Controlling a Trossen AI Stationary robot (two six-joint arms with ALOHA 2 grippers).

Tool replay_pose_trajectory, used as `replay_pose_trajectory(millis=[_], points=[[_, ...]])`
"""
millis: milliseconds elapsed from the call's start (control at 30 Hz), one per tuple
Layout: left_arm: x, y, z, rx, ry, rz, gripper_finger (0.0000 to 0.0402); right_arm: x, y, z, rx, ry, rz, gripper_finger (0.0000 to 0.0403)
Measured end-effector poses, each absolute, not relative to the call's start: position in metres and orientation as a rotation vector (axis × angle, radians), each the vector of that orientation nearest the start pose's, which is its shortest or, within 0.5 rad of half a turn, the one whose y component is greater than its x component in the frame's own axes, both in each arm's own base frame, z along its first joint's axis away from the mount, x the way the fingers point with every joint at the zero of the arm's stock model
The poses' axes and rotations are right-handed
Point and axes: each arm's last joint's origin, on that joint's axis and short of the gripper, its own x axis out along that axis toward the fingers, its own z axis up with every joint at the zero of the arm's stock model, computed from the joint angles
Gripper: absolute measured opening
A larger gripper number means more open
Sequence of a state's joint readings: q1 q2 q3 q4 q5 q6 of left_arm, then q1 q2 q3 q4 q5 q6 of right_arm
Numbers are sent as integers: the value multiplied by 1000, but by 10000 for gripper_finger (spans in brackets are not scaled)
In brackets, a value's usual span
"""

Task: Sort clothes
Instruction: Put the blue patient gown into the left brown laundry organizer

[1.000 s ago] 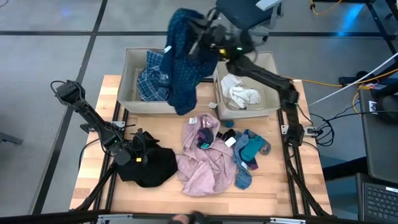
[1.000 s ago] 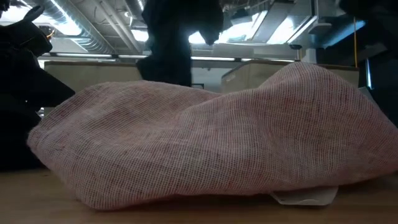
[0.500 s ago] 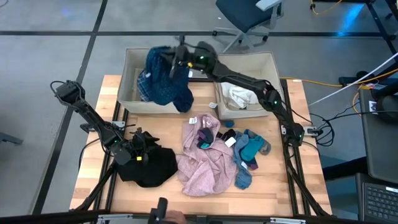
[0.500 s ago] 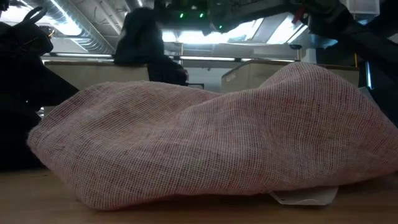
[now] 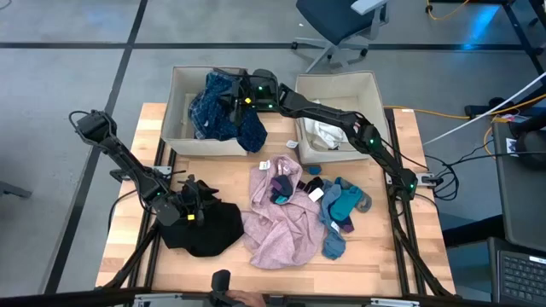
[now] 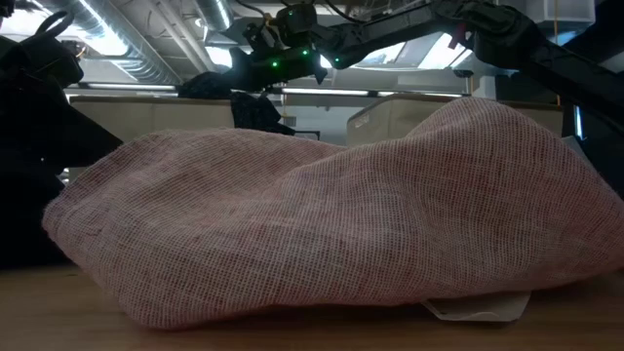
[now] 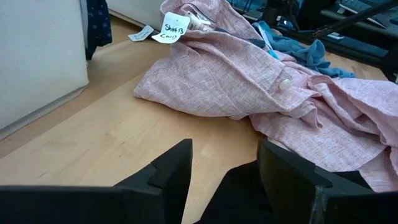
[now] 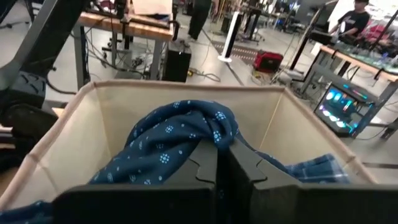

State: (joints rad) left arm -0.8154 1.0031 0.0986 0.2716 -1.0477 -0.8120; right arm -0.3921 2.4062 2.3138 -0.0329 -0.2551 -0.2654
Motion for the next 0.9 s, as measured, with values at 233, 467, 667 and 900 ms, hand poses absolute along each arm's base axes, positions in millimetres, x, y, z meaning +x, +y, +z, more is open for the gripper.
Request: replay_pose_trajectory(millis=[233,467,667,900], points=[[116,-87,122,-290,257,353,172,520,-208,305,-219,146,-134,12],[116,-87,122,-291,256,353,172,522,-206,305,-222,155,-190,69],[116,-87,122,-308,260,347,172,527,-194,309,-244,127,-249,176],[116,-88,122,-316,268,335,172,529,-183,323,-258,107,-335,250]])
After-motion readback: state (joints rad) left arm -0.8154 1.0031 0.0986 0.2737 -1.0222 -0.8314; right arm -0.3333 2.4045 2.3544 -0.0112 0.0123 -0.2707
